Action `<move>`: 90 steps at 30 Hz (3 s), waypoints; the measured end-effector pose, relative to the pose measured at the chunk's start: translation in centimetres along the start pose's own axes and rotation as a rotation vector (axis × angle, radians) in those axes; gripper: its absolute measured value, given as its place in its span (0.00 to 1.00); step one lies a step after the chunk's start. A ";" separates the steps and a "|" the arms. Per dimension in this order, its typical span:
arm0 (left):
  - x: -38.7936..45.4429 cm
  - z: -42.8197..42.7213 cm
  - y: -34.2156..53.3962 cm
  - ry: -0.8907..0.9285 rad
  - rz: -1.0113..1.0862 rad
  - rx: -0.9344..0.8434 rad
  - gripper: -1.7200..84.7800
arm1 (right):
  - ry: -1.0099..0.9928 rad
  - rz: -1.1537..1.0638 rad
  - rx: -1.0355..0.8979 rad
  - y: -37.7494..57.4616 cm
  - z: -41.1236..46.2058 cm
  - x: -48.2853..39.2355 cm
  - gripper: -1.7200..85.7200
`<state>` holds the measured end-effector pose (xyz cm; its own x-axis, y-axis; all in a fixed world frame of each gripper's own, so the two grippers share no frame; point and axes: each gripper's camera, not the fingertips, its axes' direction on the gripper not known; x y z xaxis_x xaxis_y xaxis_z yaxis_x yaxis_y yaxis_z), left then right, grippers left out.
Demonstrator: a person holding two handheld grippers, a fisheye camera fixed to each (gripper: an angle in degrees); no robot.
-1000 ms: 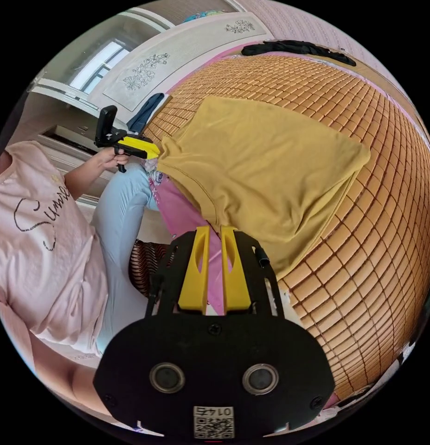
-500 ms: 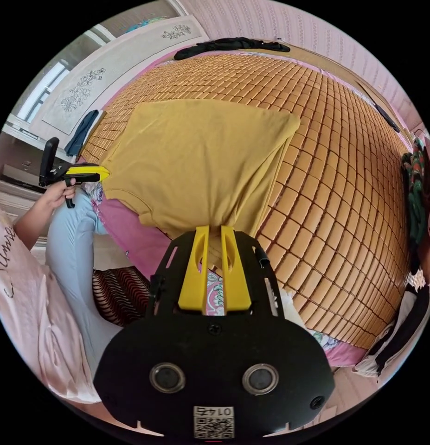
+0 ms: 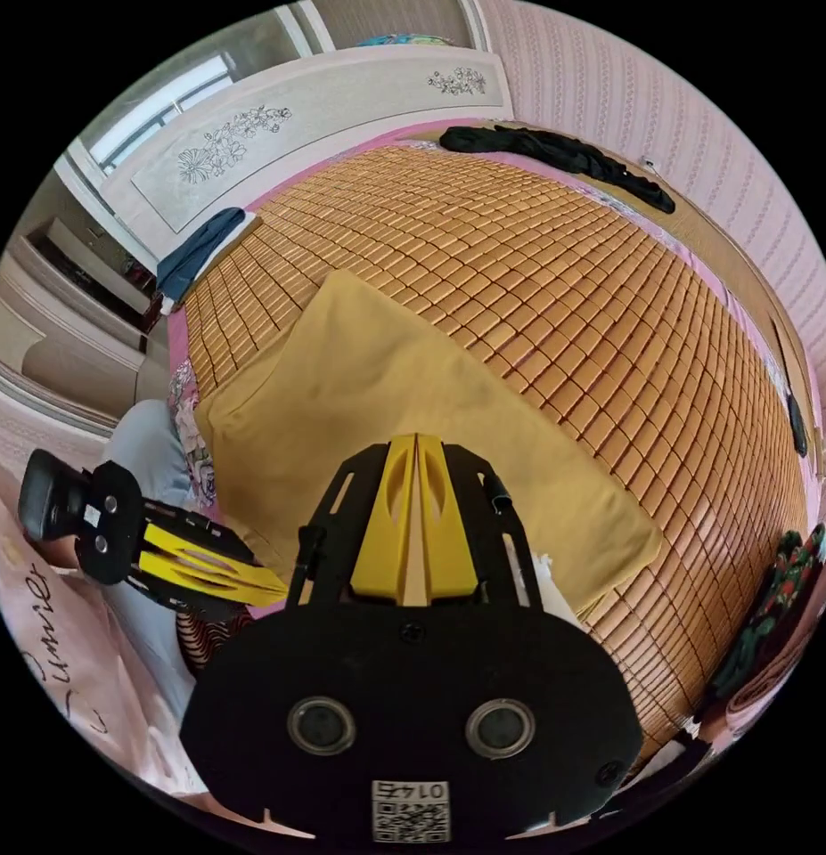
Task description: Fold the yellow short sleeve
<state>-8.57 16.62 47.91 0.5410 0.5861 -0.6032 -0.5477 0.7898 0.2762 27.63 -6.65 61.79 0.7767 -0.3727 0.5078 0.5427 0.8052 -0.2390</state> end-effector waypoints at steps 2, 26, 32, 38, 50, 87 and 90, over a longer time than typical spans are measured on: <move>1.0 2.4 1.2 -0.077 0.064 -0.072 0.01 | 0.042 -0.021 -0.204 -2.0 4.1 0.3 0.02; 10.3 5.6 5.3 -0.017 0.305 0.128 0.15 | -0.135 0.657 0.032 22.1 -9.4 11.8 0.10; 13.3 9.6 2.2 0.037 0.357 0.095 0.21 | -0.327 0.768 0.110 27.0 -9.1 13.4 0.06; 14.8 12.4 0.5 0.019 0.369 0.020 0.21 | -0.587 0.717 0.292 28.4 -11.7 15.7 0.04; 14.6 10.7 0.4 -0.052 0.306 0.020 0.01 | -0.794 0.903 0.395 32.8 -11.2 22.5 0.20; 2.0 -4.7 4.3 -0.087 -0.237 0.271 0.01 | -0.454 0.690 0.293 8.7 -8.3 16.7 0.04; -0.3 -4.5 4.4 -0.049 -0.309 0.268 0.02 | -0.436 0.665 0.272 6.0 -6.4 14.8 0.05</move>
<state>-14.00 19.10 45.96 0.6871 0.3168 -0.6539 -0.1723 0.9453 0.2770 44.46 -10.25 62.62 0.6839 0.3860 0.6191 -0.1242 0.8978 -0.4225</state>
